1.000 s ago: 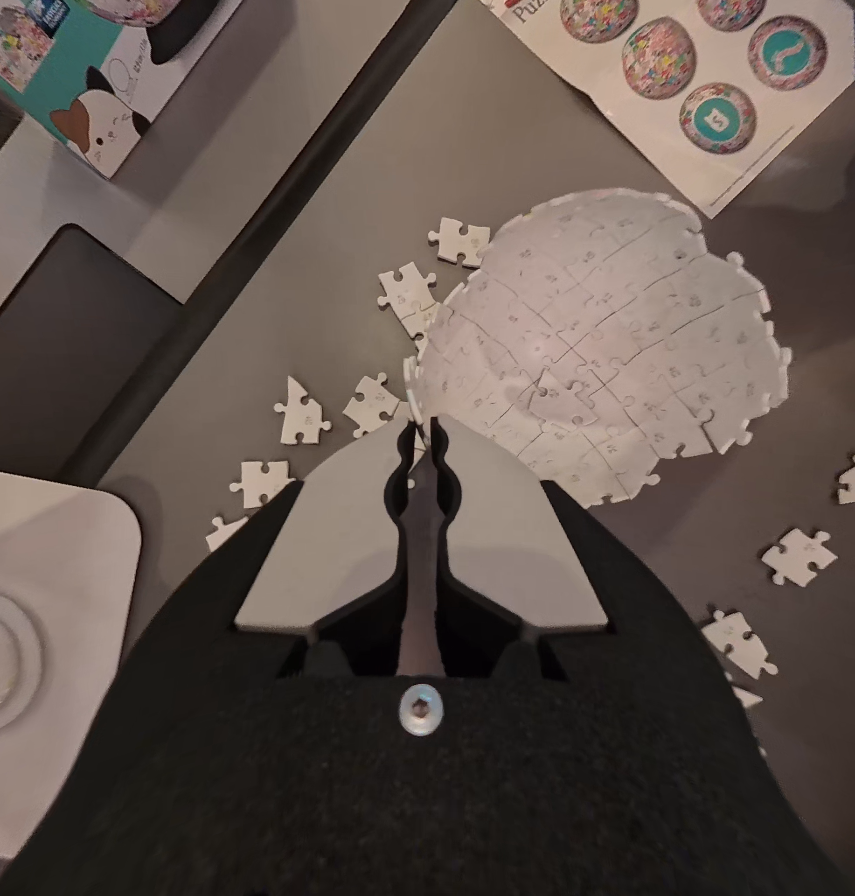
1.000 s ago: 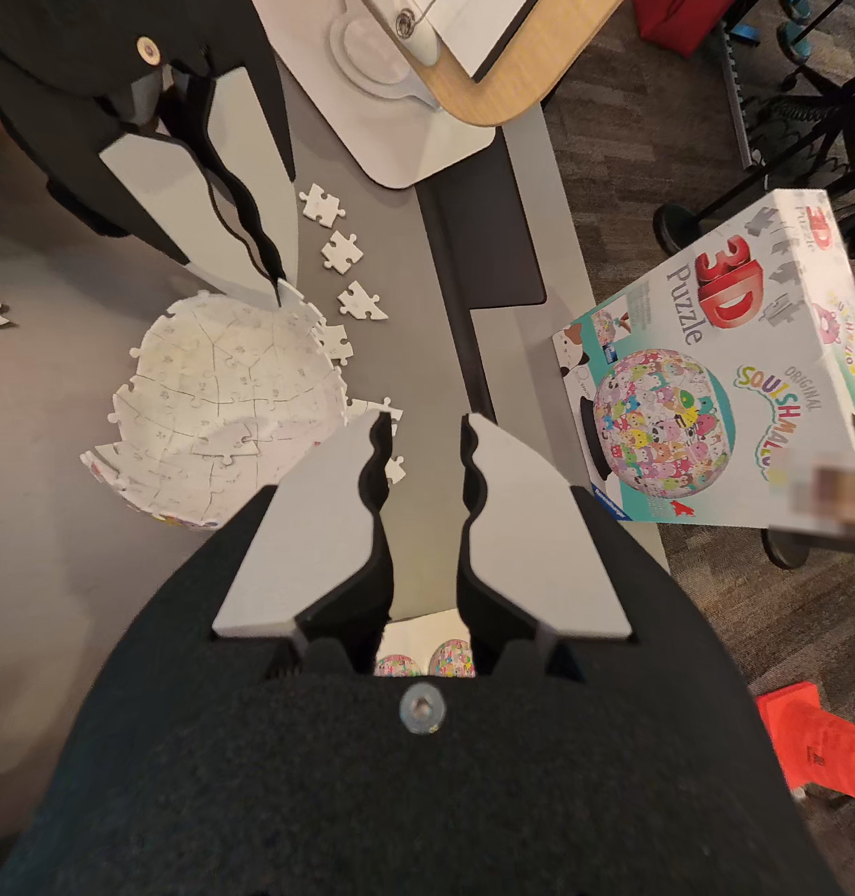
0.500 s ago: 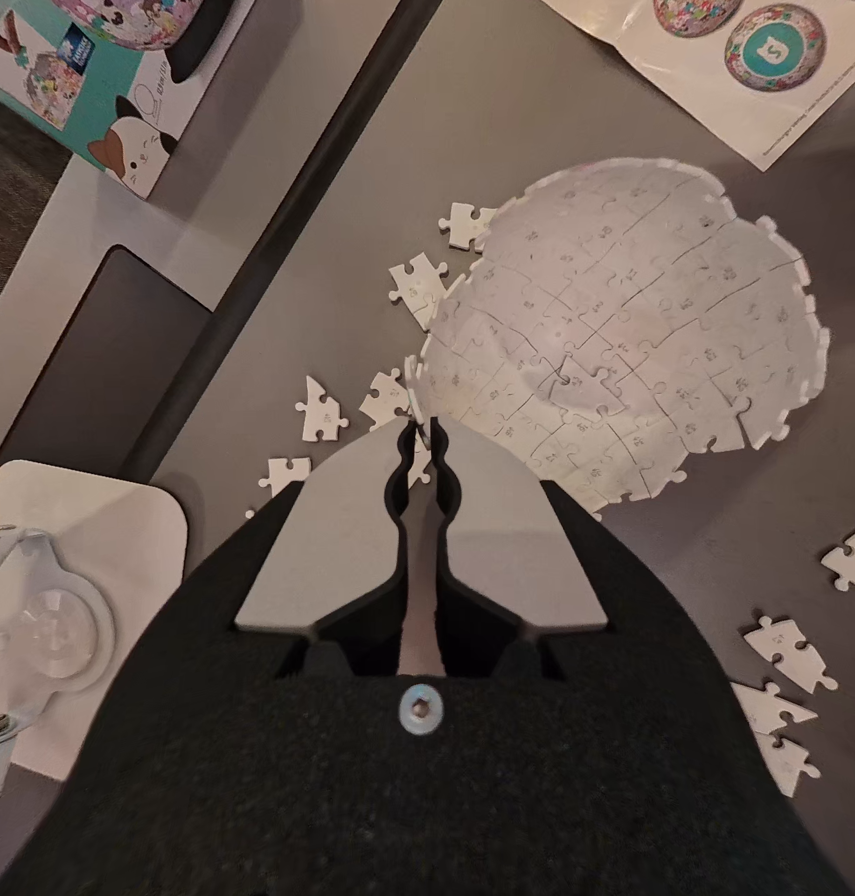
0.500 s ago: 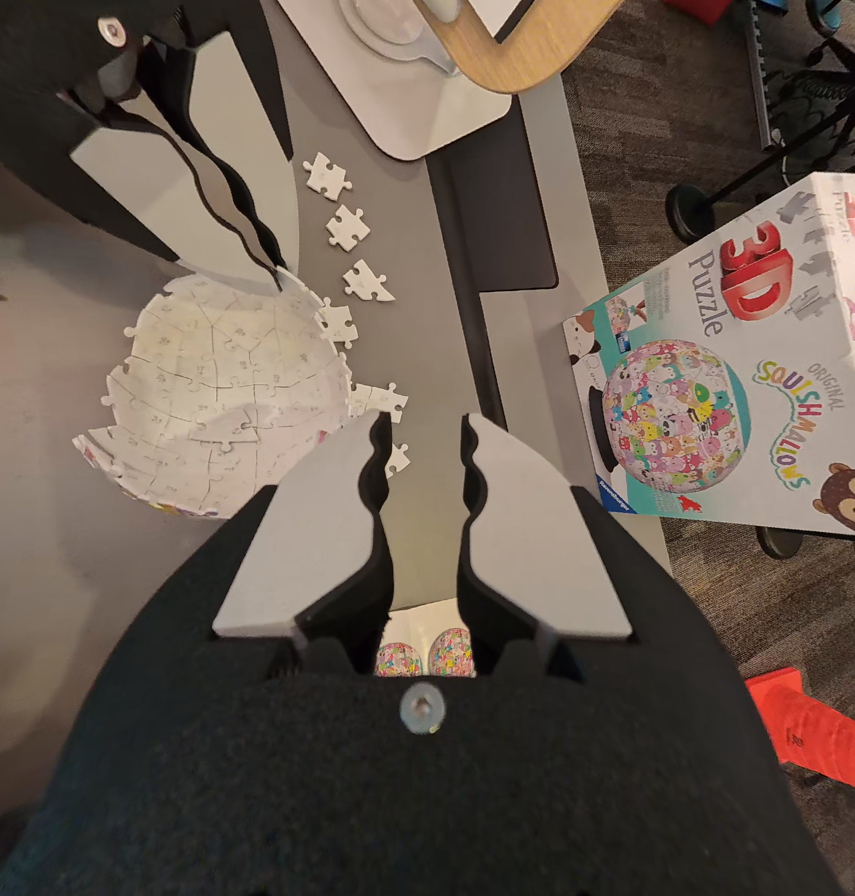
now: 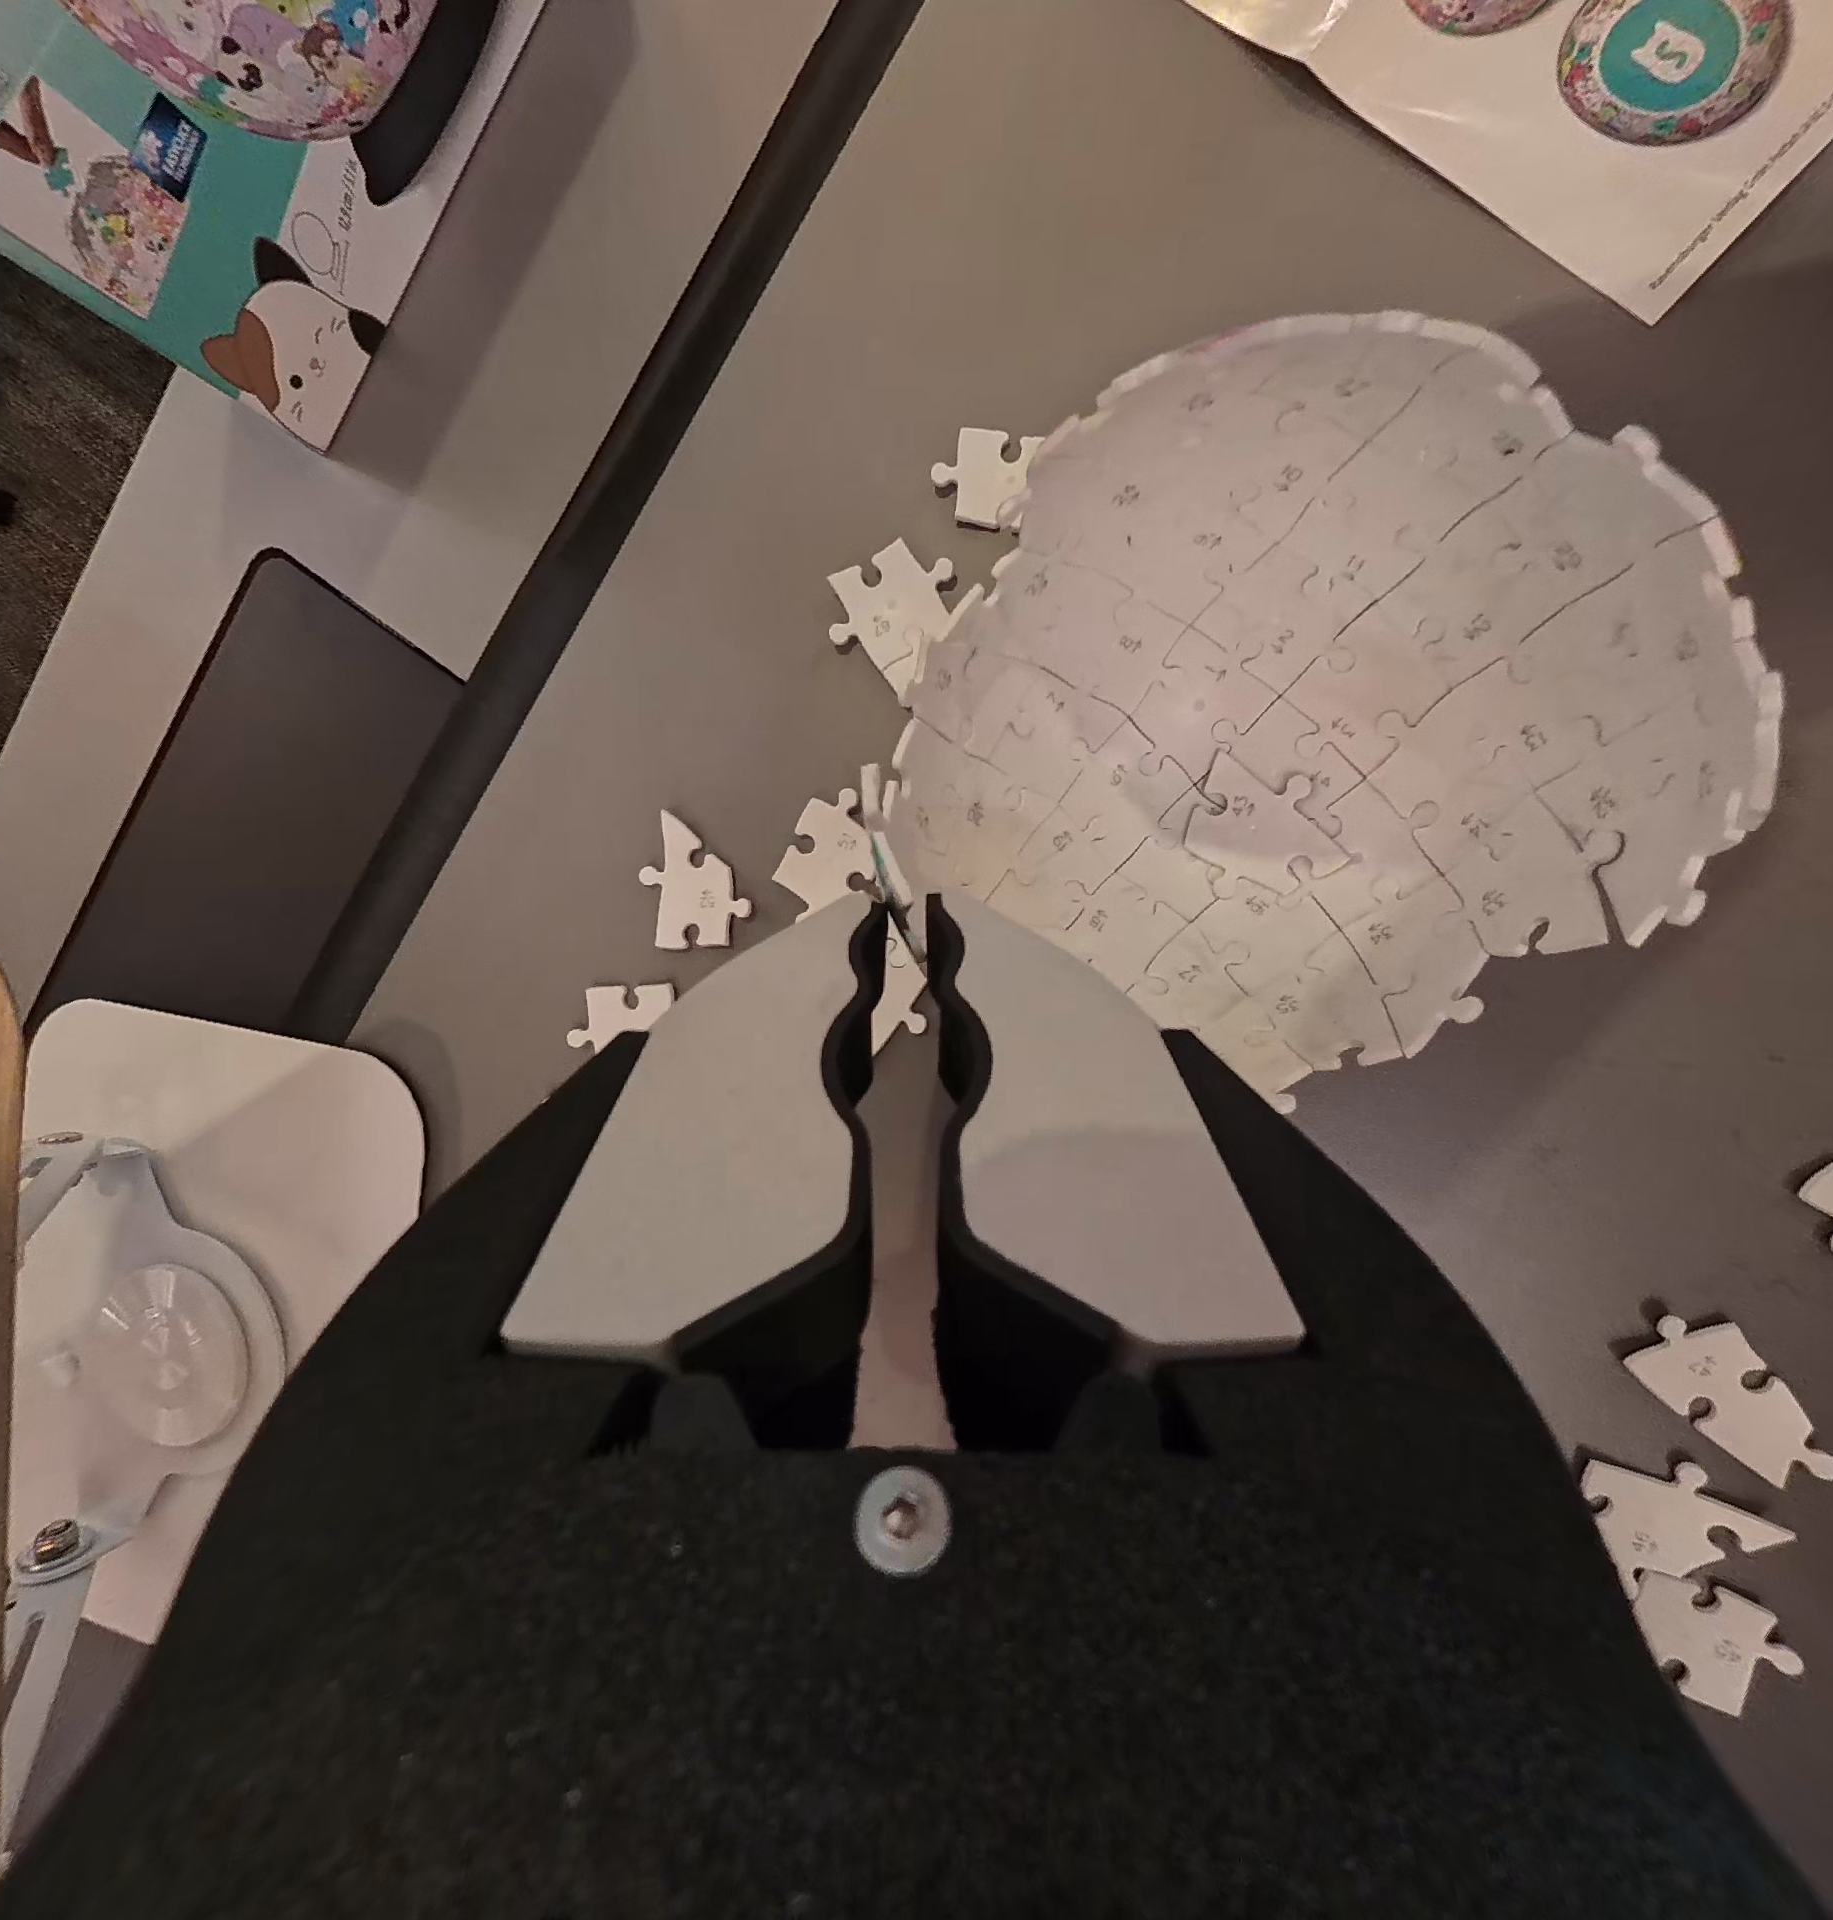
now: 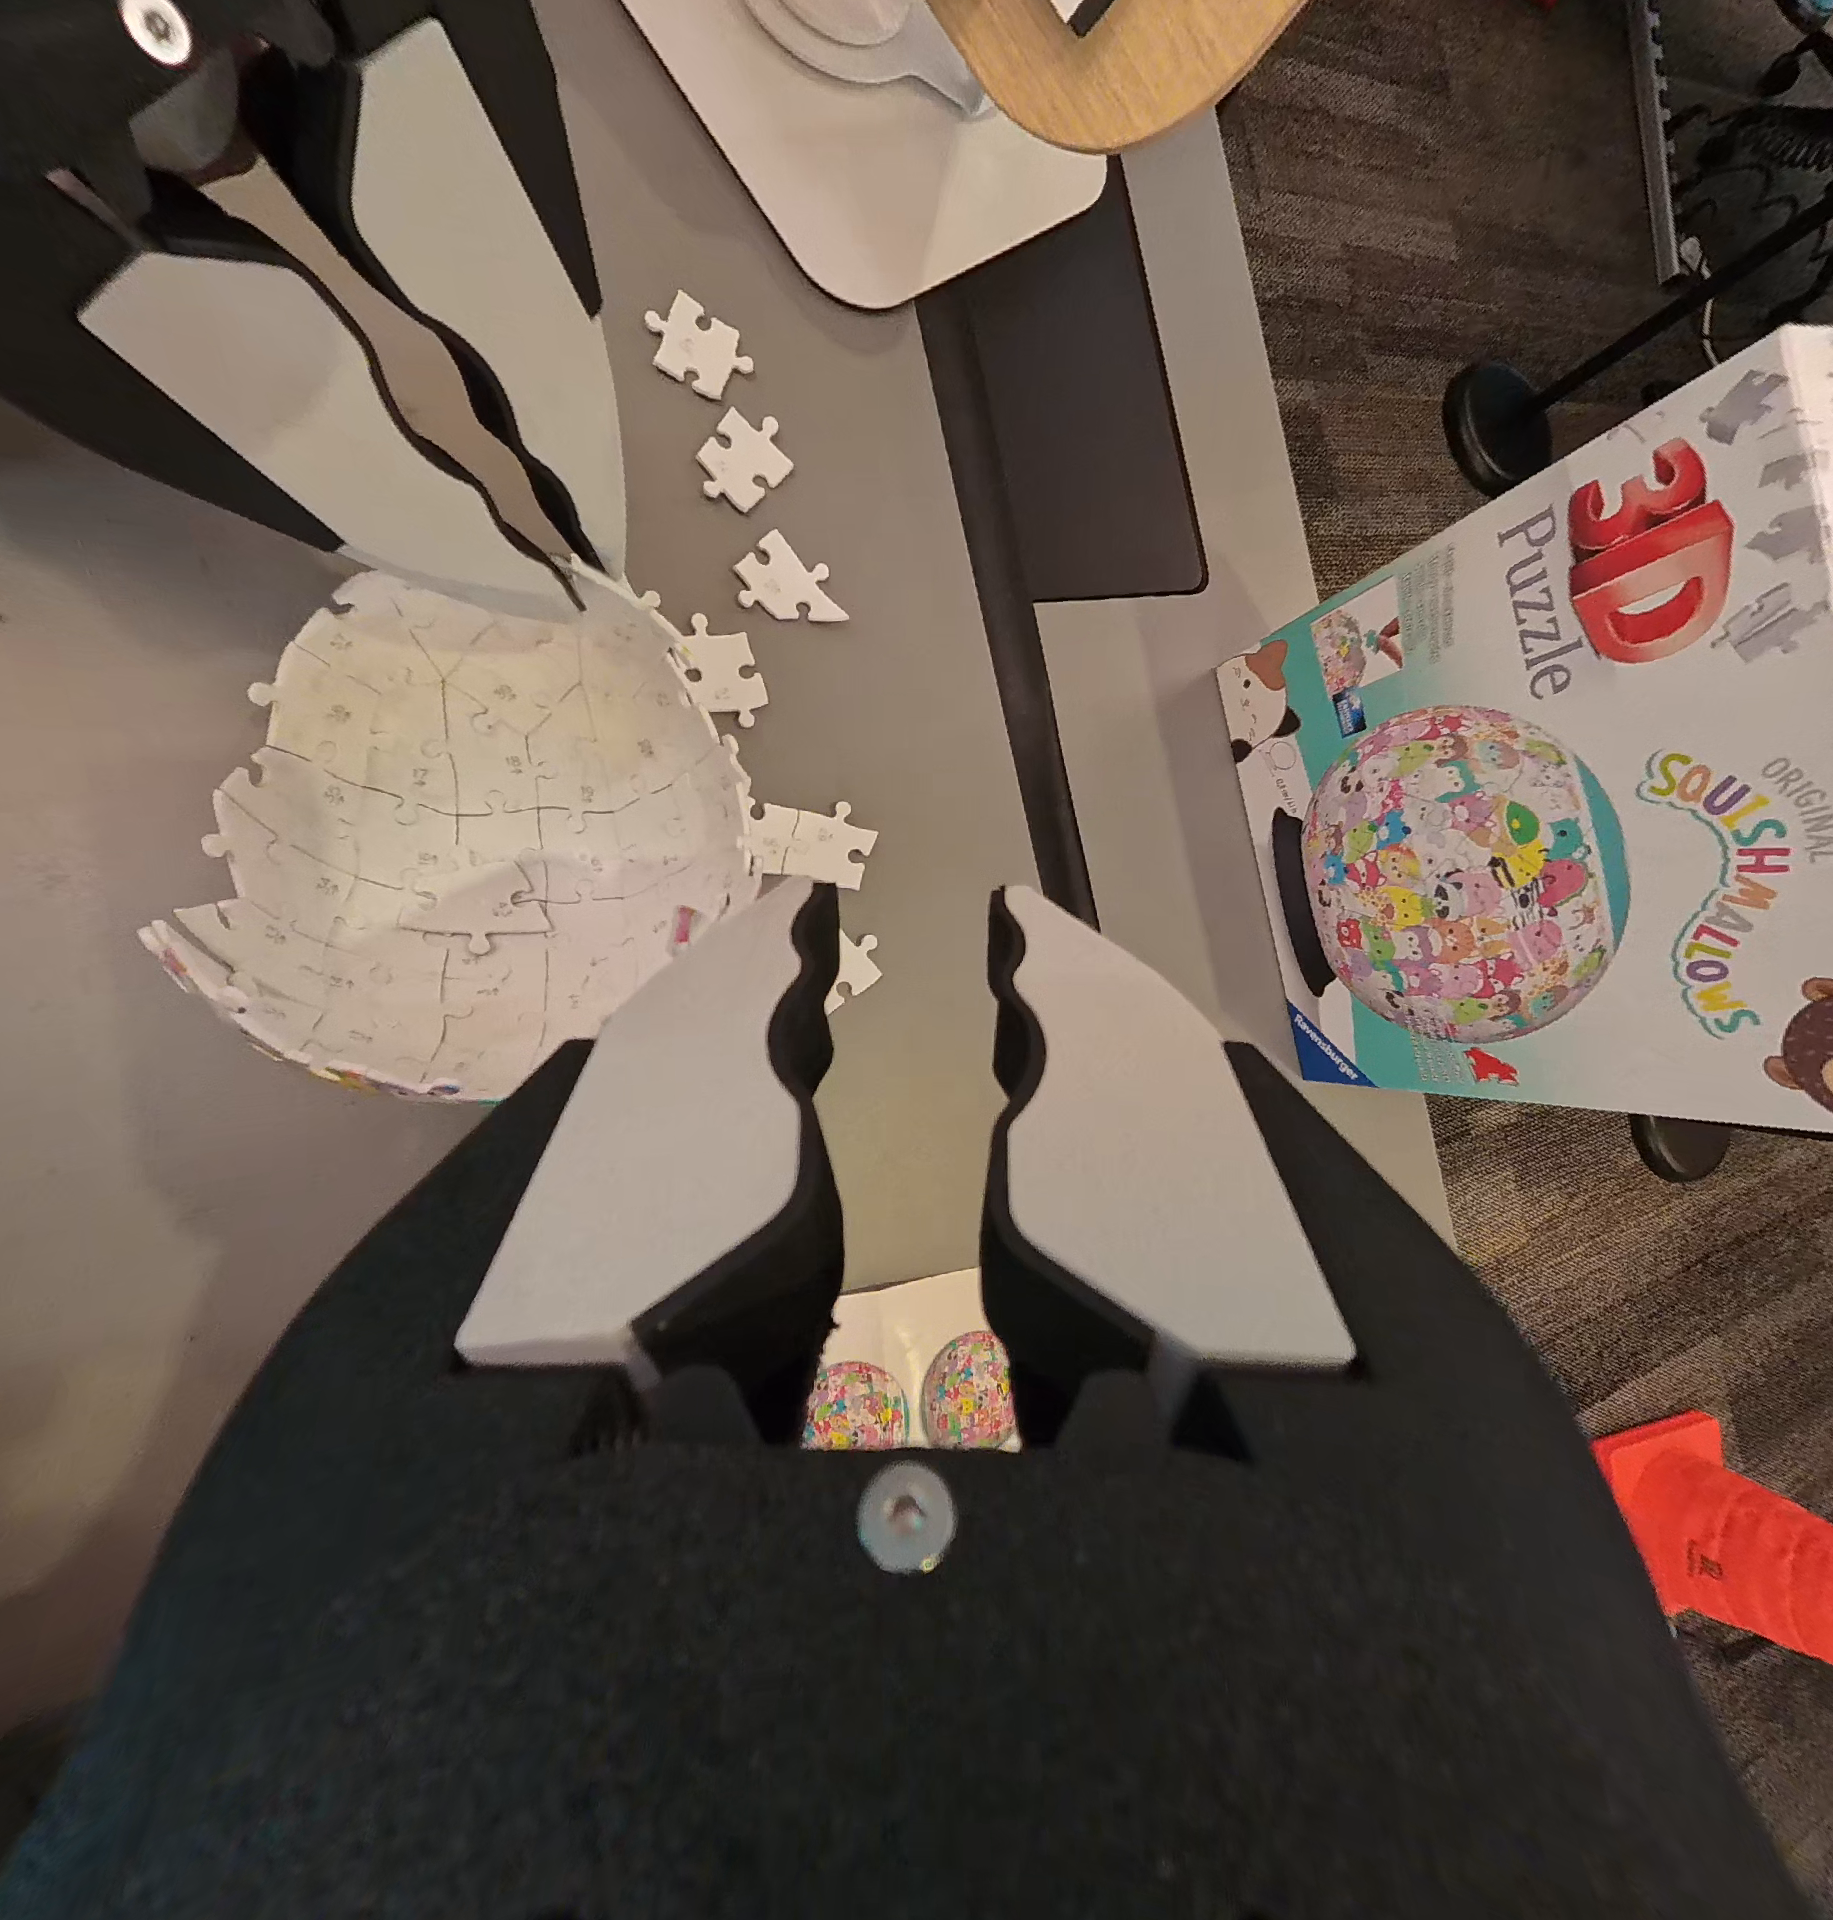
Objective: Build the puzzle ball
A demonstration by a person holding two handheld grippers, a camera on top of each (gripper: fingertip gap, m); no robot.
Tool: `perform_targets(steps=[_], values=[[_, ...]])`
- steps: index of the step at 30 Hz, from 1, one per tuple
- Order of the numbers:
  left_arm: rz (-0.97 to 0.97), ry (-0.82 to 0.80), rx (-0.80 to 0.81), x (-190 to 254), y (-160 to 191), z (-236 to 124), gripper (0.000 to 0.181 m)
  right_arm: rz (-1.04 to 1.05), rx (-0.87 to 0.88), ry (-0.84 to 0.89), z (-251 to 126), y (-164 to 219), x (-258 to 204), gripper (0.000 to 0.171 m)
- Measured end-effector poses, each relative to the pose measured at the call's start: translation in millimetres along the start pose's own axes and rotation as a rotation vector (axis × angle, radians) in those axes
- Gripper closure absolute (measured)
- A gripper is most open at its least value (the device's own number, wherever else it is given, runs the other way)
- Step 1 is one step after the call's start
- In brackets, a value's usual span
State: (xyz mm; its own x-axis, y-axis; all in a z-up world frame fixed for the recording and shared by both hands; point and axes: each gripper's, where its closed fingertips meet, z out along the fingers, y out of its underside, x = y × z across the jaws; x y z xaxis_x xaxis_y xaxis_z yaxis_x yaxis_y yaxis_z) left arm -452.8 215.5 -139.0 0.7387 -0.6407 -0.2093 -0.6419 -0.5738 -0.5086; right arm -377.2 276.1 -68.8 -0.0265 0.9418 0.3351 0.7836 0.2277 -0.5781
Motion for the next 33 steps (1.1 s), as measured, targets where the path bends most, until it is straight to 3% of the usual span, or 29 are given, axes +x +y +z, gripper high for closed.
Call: perform_targets(steps=[6,10,13,15,20,24,33], values=[[-0.008,0.014,0.021,-2,-1,-9,0.159,0.059,0.067,-0.002,-9,1,8,0.142],[0.022,0.052,0.102,2,-12,-33,0.155,0.216,0.284,-0.022,-23,7,14,0.138],[0.134,0.214,0.166,39,-23,-48,0.155,0.371,0.478,-0.009,-31,29,7,0.141],[0.230,0.296,0.099,63,-18,-42,0.154,0.436,0.598,-0.032,-33,46,-13,0.140],[0.399,0.290,-0.085,78,-3,1,0.154,0.395,0.614,0.052,-26,92,-59,0.140],[0.401,0.351,-0.158,80,0,18,0.149,0.310,0.614,0.087,-33,95,-66,0.135],[0.424,0.408,-0.297,76,2,36,0.136,0.310,0.643,-0.052,-25,97,-86,0.134]])
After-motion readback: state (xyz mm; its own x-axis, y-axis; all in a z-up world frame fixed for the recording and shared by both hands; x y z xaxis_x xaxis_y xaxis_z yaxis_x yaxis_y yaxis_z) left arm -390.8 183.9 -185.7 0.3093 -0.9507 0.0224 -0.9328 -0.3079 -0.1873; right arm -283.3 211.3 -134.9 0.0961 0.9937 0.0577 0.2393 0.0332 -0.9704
